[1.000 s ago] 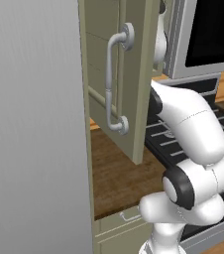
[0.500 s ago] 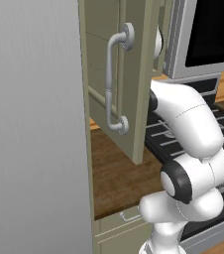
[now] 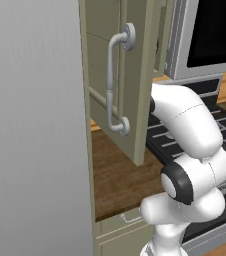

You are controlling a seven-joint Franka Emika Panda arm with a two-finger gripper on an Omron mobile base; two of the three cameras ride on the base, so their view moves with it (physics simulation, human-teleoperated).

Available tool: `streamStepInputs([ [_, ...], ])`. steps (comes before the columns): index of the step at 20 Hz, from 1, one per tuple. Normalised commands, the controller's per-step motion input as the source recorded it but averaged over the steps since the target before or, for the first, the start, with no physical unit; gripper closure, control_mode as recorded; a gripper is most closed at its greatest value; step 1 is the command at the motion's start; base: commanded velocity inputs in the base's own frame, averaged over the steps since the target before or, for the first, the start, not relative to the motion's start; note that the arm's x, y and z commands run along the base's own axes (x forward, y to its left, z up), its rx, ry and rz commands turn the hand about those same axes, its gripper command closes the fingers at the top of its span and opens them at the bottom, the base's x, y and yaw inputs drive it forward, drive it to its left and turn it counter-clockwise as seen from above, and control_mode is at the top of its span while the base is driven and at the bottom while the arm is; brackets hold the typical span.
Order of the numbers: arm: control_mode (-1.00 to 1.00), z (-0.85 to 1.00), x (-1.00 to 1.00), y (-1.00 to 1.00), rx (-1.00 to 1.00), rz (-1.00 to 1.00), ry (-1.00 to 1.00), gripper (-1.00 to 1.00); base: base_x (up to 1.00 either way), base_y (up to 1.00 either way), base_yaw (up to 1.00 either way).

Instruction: Gather all objects into one cabinet and sort the glasses and bowls to opposite sides.

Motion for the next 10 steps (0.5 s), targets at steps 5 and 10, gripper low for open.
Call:
streamStepInputs([
  [5, -1.00, 0.00, 0.01, 0.04, 0.00, 0.00, 0.00, -1.00, 0.00, 0.00, 0.00],
  [10, -1.00, -0.02, 0.06, 0.03, 0.00, 0.00, 0.00, -1.00, 0.00, 0.00, 0.00],
])
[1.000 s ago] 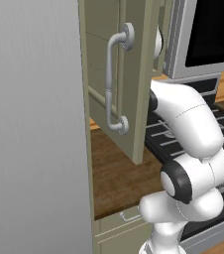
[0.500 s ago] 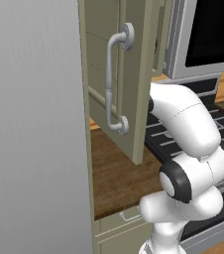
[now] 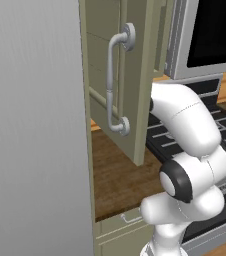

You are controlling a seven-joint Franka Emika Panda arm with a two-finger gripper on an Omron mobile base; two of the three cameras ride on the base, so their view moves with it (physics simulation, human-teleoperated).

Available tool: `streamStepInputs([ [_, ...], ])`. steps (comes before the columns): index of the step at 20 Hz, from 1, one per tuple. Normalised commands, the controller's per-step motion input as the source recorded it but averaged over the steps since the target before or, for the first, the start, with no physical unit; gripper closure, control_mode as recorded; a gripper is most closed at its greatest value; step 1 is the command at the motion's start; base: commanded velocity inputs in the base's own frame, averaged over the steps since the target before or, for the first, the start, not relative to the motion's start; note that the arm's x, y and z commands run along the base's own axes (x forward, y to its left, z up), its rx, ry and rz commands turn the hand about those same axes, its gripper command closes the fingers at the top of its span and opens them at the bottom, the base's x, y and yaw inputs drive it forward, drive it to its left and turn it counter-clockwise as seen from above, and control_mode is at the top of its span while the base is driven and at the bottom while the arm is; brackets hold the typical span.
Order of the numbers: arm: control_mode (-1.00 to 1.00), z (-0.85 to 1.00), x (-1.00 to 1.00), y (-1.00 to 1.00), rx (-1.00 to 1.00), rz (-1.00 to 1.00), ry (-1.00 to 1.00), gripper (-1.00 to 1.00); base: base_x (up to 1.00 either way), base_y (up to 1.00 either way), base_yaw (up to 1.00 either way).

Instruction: Gather all objects into one cabinet and sort the glasses and bowls to opposite sides.

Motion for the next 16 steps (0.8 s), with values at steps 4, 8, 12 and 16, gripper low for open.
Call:
streamStepInputs([
  [4, -1.00, -0.09, 0.04, 0.07, 0.00, 0.00, 0.01, -1.00, 0.00, 0.00, 0.00],
  [8, -1.00, -0.32, 0.00, 0.09, 0.02, 0.00, 0.06, -1.00, 0.00, 0.00, 0.00],
  [12, -1.00, -0.55, 0.06, 0.00, 0.03, 0.00, 0.04, -1.00, 0.00, 0.00, 0.00],
  [16, -1.00, -0.47, 0.31, 0.00, 0.02, 0.00, 0.01, -1.00, 0.00, 0.00, 0.00],
])
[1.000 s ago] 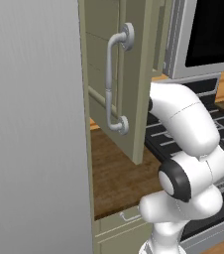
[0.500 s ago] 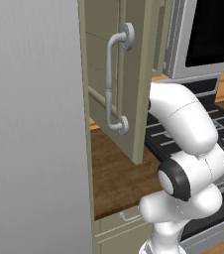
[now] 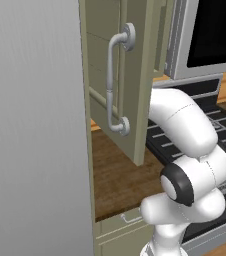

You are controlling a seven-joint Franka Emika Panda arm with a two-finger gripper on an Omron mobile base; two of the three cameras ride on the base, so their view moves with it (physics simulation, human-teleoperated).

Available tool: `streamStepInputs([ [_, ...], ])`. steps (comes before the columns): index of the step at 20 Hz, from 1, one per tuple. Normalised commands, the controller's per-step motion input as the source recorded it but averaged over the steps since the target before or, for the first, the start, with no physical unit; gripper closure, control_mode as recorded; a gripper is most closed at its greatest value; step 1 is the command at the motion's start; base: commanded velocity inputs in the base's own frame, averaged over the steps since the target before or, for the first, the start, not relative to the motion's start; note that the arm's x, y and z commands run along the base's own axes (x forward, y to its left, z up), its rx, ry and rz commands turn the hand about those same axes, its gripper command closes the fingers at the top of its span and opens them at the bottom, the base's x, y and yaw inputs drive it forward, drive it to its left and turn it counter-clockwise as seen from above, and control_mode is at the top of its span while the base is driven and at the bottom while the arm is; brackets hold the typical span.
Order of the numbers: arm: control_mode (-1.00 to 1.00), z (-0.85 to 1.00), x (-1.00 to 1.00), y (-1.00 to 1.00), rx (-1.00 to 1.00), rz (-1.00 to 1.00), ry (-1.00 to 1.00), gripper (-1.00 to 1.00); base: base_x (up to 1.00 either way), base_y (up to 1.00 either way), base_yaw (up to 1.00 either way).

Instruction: Gather all objects into one cabinet and sort the glasses and bowls to opposite sides.

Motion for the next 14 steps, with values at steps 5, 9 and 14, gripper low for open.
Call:
streamStepInputs([
  [5, -1.00, 0.04, 0.86, 0.03, -0.01, 0.00, 0.05, -1.00, 0.00, 0.00, 0.00],
  [9, -1.00, 0.29, 0.95, 0.11, -0.01, 0.00, 0.18, -1.00, 0.00, 0.00, 0.00],
  [14, -1.00, 0.22, 0.45, 0.08, 0.00, -0.02, 0.13, -1.00, 0.00, 0.00, 0.00],
])
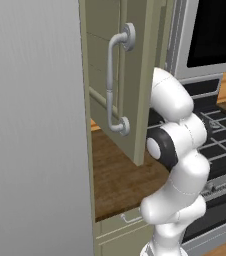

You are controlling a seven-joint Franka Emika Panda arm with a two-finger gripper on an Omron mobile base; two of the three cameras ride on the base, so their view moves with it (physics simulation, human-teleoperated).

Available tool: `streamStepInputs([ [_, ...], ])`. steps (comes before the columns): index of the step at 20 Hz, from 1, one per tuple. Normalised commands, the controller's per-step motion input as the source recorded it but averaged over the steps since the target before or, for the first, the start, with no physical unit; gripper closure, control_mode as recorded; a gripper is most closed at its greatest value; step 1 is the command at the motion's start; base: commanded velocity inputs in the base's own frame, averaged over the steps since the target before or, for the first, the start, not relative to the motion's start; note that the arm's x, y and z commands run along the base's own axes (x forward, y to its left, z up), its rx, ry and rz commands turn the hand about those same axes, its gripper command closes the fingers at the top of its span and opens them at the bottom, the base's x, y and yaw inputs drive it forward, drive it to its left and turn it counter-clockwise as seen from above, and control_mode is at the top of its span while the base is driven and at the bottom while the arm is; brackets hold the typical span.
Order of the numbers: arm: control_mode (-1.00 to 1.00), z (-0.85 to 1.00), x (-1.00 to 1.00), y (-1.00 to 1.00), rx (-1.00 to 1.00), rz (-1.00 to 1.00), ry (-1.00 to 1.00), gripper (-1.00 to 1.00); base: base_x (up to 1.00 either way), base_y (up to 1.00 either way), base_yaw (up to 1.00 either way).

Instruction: Gather all objects into one cabinet and sort the glasses and bowls to opposite sides.

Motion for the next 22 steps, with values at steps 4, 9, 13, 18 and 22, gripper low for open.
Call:
streamStepInputs([
  [4, -1.00, 0.06, 0.13, 0.02, 0.00, -0.01, 0.03, -1.00, 0.00, 0.00, 0.00],
  [9, -1.00, -0.11, 0.01, 0.13, 0.00, -0.01, 0.00, -1.00, 0.00, 0.00, 0.00],
  [13, -1.00, -0.29, 0.00, 0.32, 0.00, 0.00, 0.00, -1.00, 0.00, 0.00, 0.00],
  [18, -1.00, 0.00, 0.10, 0.20, 0.00, 0.00, 0.00, -1.00, 0.00, 0.00, 0.00],
  [22, -1.00, 0.00, 0.32, 0.10, 0.00, 0.00, 0.01, -1.00, 0.00, 0.00, 0.00],
])
